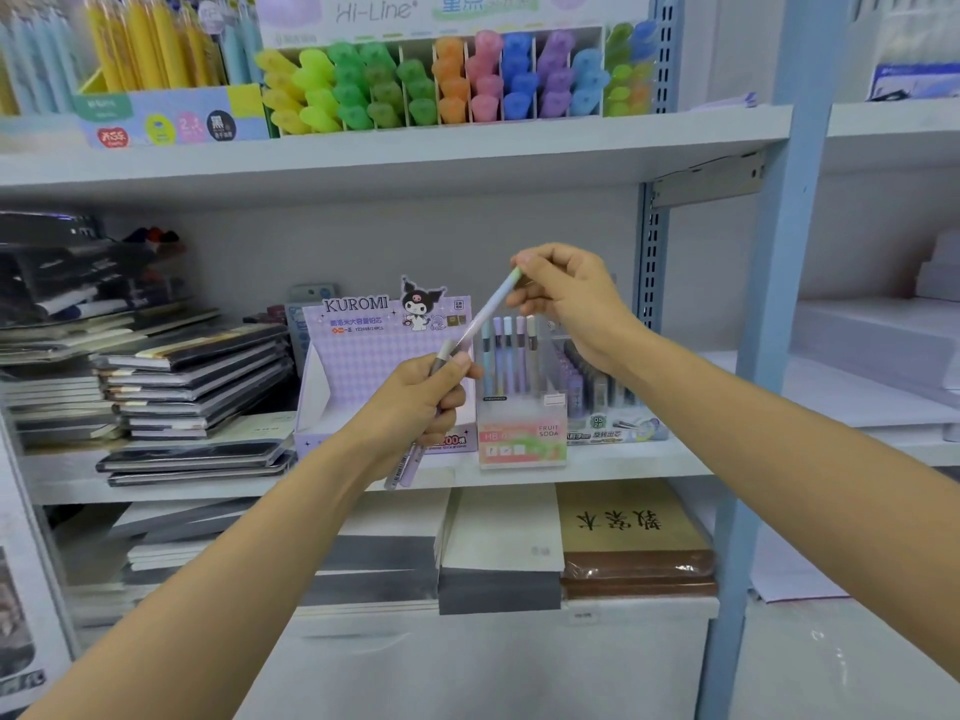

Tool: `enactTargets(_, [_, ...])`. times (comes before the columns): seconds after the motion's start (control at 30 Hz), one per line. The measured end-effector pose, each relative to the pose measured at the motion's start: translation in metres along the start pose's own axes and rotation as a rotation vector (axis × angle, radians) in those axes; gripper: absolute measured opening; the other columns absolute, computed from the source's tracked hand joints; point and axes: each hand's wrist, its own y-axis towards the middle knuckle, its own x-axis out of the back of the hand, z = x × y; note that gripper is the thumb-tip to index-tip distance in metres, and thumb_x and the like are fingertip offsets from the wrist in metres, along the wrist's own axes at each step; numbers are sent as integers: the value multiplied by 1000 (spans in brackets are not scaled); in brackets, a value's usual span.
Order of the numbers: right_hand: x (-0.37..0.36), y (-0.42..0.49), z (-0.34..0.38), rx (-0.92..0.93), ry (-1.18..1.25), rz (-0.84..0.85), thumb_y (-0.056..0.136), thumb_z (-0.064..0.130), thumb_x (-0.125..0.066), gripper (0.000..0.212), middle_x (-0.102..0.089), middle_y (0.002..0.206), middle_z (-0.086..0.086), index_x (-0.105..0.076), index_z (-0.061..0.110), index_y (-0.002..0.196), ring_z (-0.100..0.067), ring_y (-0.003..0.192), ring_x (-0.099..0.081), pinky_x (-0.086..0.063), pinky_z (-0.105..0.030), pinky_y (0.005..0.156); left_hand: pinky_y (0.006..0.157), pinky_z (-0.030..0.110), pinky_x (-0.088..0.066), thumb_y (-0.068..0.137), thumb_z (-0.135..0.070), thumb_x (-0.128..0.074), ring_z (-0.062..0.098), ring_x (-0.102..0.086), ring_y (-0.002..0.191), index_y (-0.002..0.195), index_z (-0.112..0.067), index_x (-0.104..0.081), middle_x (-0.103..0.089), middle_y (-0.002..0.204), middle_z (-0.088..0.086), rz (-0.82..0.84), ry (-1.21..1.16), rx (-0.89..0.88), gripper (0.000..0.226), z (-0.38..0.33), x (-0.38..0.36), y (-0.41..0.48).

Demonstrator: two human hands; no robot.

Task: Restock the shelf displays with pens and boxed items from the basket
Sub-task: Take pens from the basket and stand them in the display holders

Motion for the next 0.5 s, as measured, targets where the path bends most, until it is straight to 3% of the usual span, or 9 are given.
enactTargets(0.13, [10, -9, -4, -47, -26, 106, 96, 8, -57, 11, -68, 82, -10, -63, 0, 99, -14, 66, -66, -56, -20, 65, 34, 16, -20, 98, -34, -53, 4, -22, 38, 98, -14, -57, -29, 52, -12, -206, -204, 18, 21, -6, 2, -4])
enactTargets(0.3, [23, -22, -13, -97, -257, 360, 88, 8, -67, 15, -74, 91, -11, -67, 3, 102, -17, 76, -69, -58, -27, 73, 31, 17, -18, 94, -24, -61, 5, -20, 35, 82, -16, -55, -27, 46, -11, -399, -444, -27, 17, -17, 1, -6])
enactTargets(0.4, [22, -26, -18, -111, -341, 488, 85, 11, -72, 18, -74, 94, -12, -66, 6, 102, -29, 84, -70, -56, -41, 83, 31, 18, -19, 93, -24, -63, 6, -20, 35, 73, -17, -49, -27, 45, -10, -441, -439, -78, 25, -21, -4, -7])
enactTargets(0.5, [18, -27, -14, -104, -375, 541, 88, 24, -70, 22, -73, 100, -5, -67, 15, 107, -24, 94, -69, -54, -40, 88, 33, 18, -19, 93, -23, -64, 6, -20, 36, 74, -18, -53, -27, 45, -10, -447, -311, -124, 23, -23, -7, -6])
